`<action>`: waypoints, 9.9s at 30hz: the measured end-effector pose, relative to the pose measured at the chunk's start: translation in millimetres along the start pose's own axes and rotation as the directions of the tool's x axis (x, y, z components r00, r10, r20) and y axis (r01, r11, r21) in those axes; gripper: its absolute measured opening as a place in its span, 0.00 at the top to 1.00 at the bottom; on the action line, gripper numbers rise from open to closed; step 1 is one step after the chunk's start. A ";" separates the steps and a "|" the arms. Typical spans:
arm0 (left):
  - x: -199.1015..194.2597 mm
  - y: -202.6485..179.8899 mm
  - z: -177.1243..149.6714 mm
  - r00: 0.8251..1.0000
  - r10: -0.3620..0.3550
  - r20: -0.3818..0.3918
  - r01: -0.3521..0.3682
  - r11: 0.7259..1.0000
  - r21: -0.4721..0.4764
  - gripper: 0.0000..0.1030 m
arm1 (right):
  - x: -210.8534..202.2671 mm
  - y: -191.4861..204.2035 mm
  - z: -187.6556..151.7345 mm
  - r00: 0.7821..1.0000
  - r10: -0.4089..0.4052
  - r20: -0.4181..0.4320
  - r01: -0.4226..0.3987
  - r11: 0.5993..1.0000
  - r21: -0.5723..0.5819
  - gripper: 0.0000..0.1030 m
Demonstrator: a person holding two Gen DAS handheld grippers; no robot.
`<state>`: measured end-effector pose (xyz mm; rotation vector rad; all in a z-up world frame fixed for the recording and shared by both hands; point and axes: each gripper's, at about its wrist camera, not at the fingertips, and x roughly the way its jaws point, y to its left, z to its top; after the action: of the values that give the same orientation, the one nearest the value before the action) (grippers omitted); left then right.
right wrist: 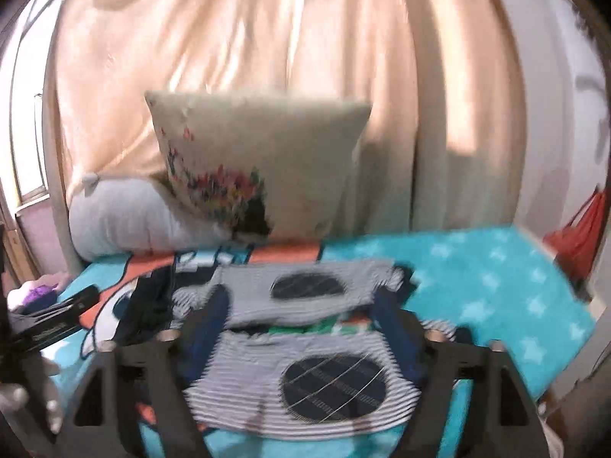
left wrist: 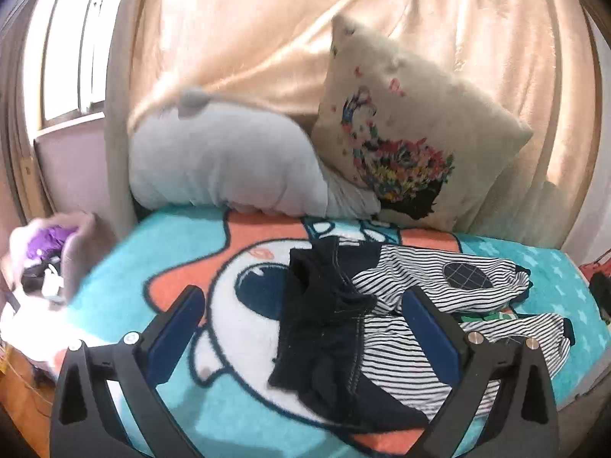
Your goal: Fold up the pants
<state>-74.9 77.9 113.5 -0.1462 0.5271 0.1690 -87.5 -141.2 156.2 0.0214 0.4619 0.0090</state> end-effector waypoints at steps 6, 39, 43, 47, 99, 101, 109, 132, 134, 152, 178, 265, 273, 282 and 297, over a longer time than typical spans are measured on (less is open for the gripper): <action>-40.2 -37.5 22.7 0.996 -0.076 -0.049 0.082 0.988 0.128 0.00 | 20.1 -18.4 -10.1 0.998 -0.021 -0.052 0.020 1.000 -0.002 0.05; -42.0 -137.1 75.9 0.858 -0.355 -0.372 0.498 0.753 0.429 0.00 | 120.1 -111.5 15.1 0.942 0.021 -0.334 0.046 0.980 0.192 0.05; 3.4 -118.7 72.8 0.889 -0.346 -0.301 0.445 0.809 0.384 0.00 | 124.0 -112.6 34.3 0.948 0.048 -0.315 0.007 0.985 0.171 0.05; 57.2 -103.7 66.2 0.897 -0.281 -0.340 0.388 0.870 0.305 0.00 | 132.9 -101.8 49.2 0.947 0.078 -0.311 -0.062 0.996 0.059 0.05; 186.1 -92.4 54.9 0.778 -0.153 -0.609 0.417 0.851 0.319 0.93 | 276.6 -24.6 50.3 0.738 0.270 -0.619 -0.490 0.845 -0.215 0.98; 170.1 -91.2 54.2 0.781 -0.174 -0.599 0.422 0.855 0.302 0.93 | 259.3 -31.1 55.7 0.757 0.268 -0.596 -0.477 0.850 -0.224 0.98; 150.4 -106.0 46.9 0.810 -0.186 -0.556 0.435 0.826 0.357 0.93 | 222.3 -34.9 53.8 0.788 0.246 -0.564 -0.443 0.863 -0.243 0.97; 164.8 -103.6 45.8 0.833 -0.136 -0.536 0.382 0.843 0.379 0.93 | 317.9 -11.8 13.1 0.694 0.230 -0.682 -0.519 0.816 -0.253 0.96; 162.7 -103.2 45.7 0.835 -0.142 -0.532 0.383 0.844 0.375 0.93 | 308.1 -14.5 17.2 0.706 0.228 -0.670 -0.508 0.822 -0.255 0.97; 49.9 -50.9 13.1 0.862 -0.254 -0.438 0.415 0.850 0.324 0.94 | 105.8 -23.4 3.8 0.811 0.344 -0.473 -0.508 0.815 -0.278 0.97; 87.0 -13.1 -8.5 0.841 -0.262 -0.474 0.302 0.953 0.009 0.68 | 68.2 -86.9 -97.9 0.796 0.440 -0.416 -0.426 0.895 0.132 0.94; 70.3 -41.9 -32.2 0.900 -0.162 -0.405 0.214 0.973 0.084 0.46 | 121.1 -57.0 -36.3 0.925 0.191 -0.327 -0.177 0.981 0.072 0.48; 72.0 -49.3 -41.5 0.918 -0.073 -0.391 0.158 0.969 0.190 0.43 | 135.3 -15.5 -72.9 0.905 0.077 -0.418 -0.122 0.989 -0.081 0.44; 73.0 -50.3 -46.2 0.910 -0.079 -0.406 0.174 0.964 0.201 0.38 | 122.8 -22.8 -77.1 0.908 0.082 -0.412 -0.123 0.990 -0.074 0.37; 55.8 -69.9 -37.3 0.922 -0.046 -0.385 0.161 0.949 0.270 0.38 | 106.1 -51.6 -73.8 0.925 0.132 -0.357 -0.130 0.991 0.030 0.37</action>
<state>-31.8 9.7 59.7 0.0911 0.9190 -0.0480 -25.2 -190.0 41.7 0.0568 0.8264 0.1460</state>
